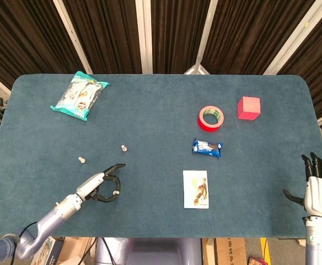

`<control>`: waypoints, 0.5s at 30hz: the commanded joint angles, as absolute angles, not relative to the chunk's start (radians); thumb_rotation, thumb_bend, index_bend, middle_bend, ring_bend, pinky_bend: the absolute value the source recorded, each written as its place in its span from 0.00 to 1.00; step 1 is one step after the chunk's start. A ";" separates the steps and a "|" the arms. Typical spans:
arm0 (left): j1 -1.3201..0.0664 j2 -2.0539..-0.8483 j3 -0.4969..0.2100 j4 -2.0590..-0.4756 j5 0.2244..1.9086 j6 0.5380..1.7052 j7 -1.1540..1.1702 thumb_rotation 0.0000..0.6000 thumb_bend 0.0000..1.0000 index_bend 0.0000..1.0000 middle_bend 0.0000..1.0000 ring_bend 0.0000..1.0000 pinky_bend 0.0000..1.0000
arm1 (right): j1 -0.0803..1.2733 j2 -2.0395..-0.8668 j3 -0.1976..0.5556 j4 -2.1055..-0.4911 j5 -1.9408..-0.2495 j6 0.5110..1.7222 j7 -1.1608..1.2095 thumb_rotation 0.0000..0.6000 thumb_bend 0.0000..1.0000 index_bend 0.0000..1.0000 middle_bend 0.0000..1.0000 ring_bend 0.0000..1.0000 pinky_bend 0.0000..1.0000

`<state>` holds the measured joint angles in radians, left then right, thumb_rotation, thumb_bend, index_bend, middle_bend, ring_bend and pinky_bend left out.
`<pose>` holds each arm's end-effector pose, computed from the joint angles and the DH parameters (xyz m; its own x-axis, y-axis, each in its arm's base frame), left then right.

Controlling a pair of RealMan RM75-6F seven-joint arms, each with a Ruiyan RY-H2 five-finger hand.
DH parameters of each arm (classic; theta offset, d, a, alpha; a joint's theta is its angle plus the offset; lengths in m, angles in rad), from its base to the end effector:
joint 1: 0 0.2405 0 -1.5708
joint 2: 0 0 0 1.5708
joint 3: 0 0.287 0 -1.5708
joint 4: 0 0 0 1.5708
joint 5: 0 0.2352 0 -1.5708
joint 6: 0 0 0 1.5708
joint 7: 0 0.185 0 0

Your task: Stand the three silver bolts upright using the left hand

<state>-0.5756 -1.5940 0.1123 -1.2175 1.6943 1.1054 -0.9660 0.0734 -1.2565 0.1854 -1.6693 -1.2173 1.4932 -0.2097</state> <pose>-0.2406 0.3097 -0.0903 -0.2464 0.6799 0.6907 0.8740 -0.1521 0.4616 -0.3606 -0.2441 0.1336 0.3728 0.0687 0.9254 -0.8989 0.2741 0.3418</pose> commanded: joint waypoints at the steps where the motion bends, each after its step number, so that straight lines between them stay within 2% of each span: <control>1: -0.578 -1.597 0.122 -1.203 1.701 1.111 -0.982 1.00 0.58 0.64 0.02 0.00 0.00 | 0.074 -1.257 0.185 -1.669 -1.216 1.491 -0.210 1.00 0.00 0.13 0.04 0.00 0.00; 15: -0.588 -1.597 0.155 -1.170 1.718 1.126 -1.023 1.00 0.54 0.63 0.01 0.00 0.00 | 0.073 -1.259 0.187 -1.669 -1.214 1.495 -0.213 1.00 0.00 0.13 0.04 0.00 0.00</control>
